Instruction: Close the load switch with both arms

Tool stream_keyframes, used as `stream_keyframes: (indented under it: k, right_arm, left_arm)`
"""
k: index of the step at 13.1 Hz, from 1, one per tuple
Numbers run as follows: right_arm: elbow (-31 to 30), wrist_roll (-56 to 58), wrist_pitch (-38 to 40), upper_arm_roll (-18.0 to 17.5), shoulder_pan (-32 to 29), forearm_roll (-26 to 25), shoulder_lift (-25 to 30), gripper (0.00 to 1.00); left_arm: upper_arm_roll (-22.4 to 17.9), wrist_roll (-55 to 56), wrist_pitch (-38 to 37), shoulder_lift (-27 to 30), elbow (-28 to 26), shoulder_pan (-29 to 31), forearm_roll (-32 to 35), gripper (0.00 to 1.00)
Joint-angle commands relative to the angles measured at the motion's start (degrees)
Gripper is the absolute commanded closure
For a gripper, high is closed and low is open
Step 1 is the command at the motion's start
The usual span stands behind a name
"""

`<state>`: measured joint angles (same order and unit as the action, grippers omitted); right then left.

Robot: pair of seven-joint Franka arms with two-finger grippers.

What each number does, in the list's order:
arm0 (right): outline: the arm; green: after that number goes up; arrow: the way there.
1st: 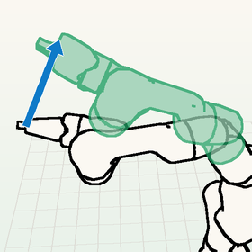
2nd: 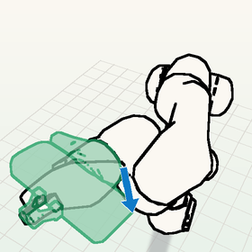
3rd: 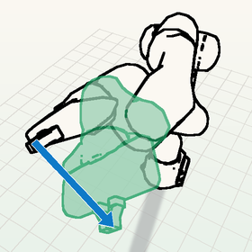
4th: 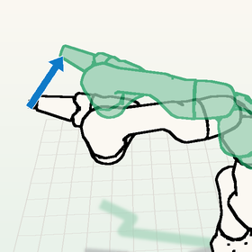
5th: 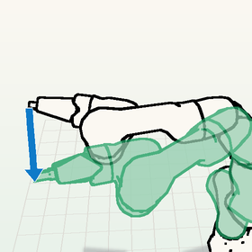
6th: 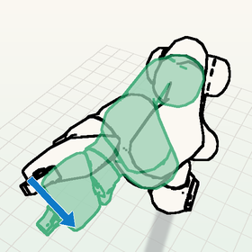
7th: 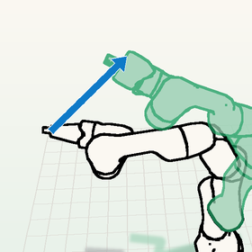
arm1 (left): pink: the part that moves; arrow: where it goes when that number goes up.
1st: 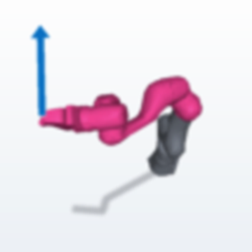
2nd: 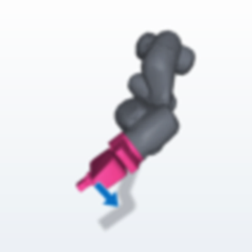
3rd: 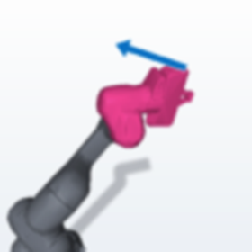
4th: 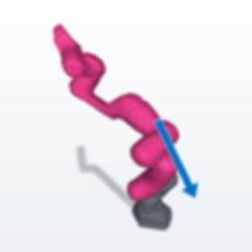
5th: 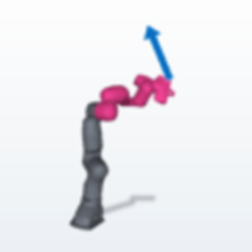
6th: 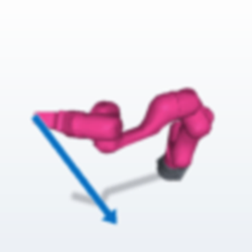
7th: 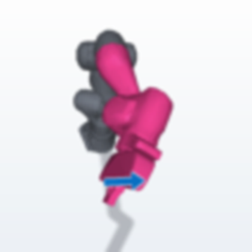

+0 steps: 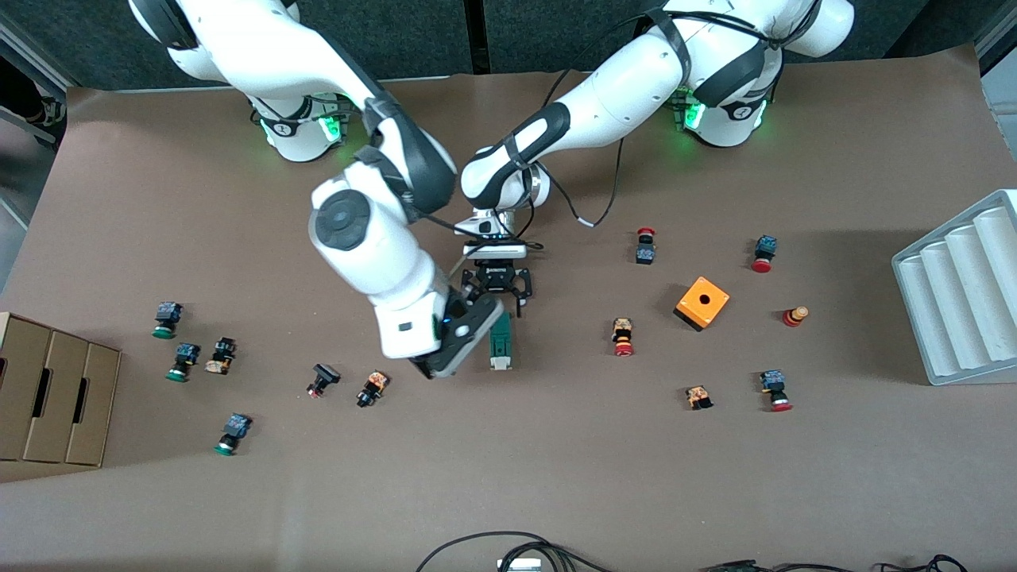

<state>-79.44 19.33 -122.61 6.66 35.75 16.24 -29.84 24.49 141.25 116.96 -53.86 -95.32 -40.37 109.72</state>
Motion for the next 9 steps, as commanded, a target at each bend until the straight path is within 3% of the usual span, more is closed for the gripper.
stream_keyframes:
  k: [1,3,9]
  right_arm:
    - [-0.72,-1.58,4.74,4.13,-0.68,6.15,2.76,0.0]
    - [-0.72,-1.67,8.34,6.78,-0.95,7.66,4.26,0.0]
    - [-0.81,-2.28,16.34,7.14,-9.29,7.14,8.04,0.0]
  left_arm:
    - [-0.06,-2.19,0.29,0.86,0.67,-0.58,-3.27,0.0]
    - [0.03,-7.54,0.29,2.17,0.75,-0.67,-7.66,0.0]
    - [1.26,-25.37,-0.06,7.0,0.67,-0.58,-21.19,0.0]
